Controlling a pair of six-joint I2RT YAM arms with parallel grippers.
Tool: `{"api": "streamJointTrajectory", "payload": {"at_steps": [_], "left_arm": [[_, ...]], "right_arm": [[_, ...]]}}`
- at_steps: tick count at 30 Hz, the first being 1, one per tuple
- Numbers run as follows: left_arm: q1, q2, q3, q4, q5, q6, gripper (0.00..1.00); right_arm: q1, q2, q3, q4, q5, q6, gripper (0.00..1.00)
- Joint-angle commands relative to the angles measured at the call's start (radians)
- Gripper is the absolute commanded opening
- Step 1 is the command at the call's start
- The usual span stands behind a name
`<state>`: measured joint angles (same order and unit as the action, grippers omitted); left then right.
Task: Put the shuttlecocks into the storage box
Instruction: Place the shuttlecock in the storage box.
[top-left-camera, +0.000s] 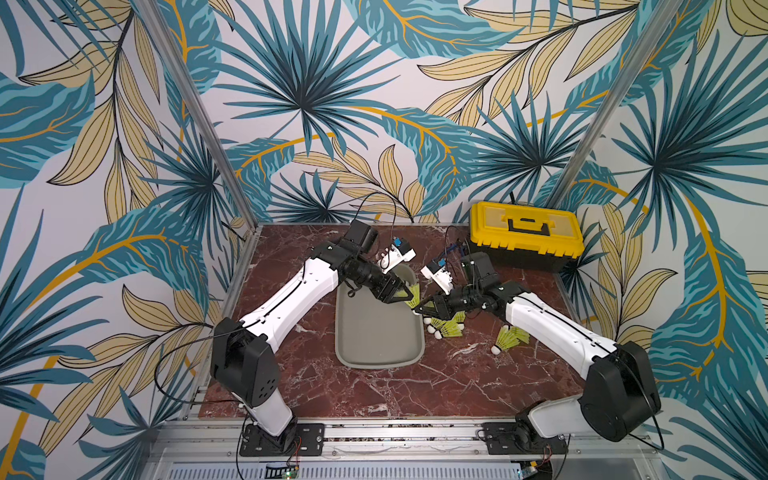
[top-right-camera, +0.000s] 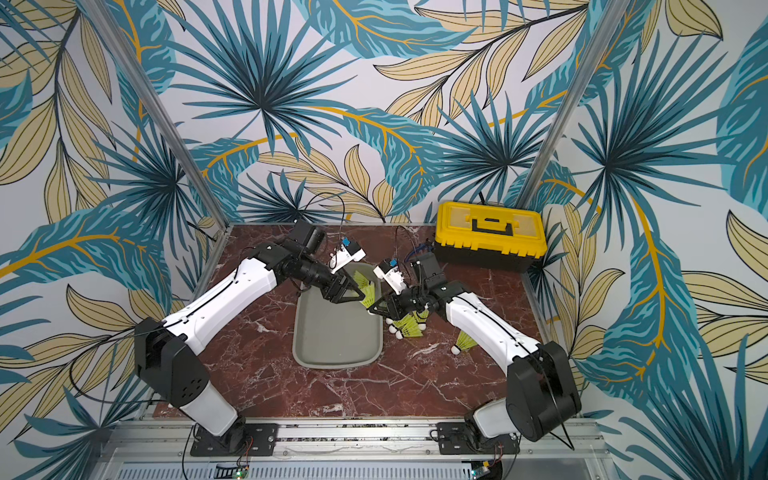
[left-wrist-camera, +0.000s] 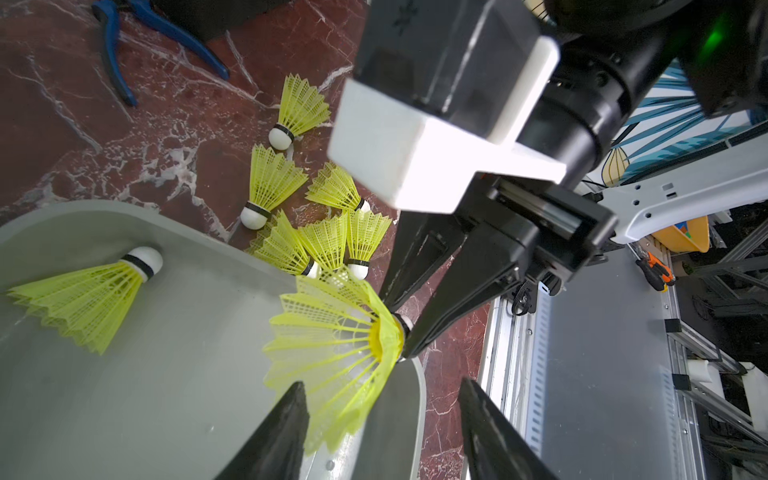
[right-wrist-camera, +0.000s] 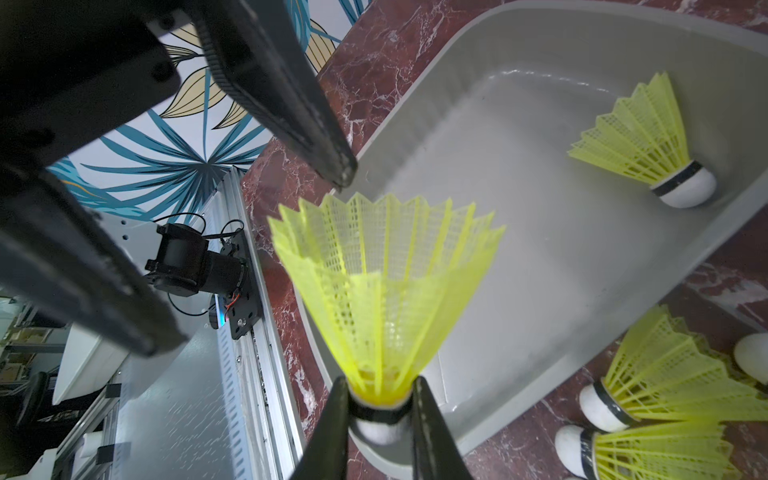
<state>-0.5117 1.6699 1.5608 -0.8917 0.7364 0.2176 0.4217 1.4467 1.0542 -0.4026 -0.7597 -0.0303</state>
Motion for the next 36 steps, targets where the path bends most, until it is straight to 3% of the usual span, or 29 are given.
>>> {"api": "streamJointTrajectory", "payload": {"at_steps": [1,4,14,18,21,25,28,32,36], "left_arm": [[-0.001,0.01,0.065,-0.046,-0.032,0.04,0.6],[-0.001,0.014,0.069,-0.058,-0.019,0.051,0.54],[-0.004,0.034,0.074,-0.096,0.057,0.069,0.11],[-0.005,0.037,0.057,-0.065,0.081,0.044,0.09],[-0.005,0.036,0.042,-0.042,0.089,0.031,0.0],[-0.005,0.028,0.021,0.01,0.046,-0.017,0.0],[-0.005,0.009,-0.02,0.092,0.025,-0.078,0.0],[-0.005,-0.021,-0.093,0.231,-0.021,-0.188,0.0],[-0.005,-0.047,-0.175,0.38,-0.077,-0.331,0.0]], "right_arm": [[0.012,0.019,0.022,-0.061,-0.039,-0.043,0.01],[0.017,0.026,0.025,-0.062,-0.044,-0.046,0.01],[0.017,0.045,0.042,-0.064,-0.017,-0.033,0.01],[0.017,0.035,0.032,-0.048,-0.004,-0.027,0.02],[0.016,0.032,0.028,-0.047,0.002,-0.022,0.03],[0.017,0.025,0.023,-0.041,0.019,-0.017,0.05],[0.016,0.008,0.009,-0.011,0.061,0.002,0.12],[0.016,-0.039,-0.032,0.063,0.17,0.048,0.37],[0.017,-0.111,-0.106,0.16,0.304,0.093,0.52]]}}
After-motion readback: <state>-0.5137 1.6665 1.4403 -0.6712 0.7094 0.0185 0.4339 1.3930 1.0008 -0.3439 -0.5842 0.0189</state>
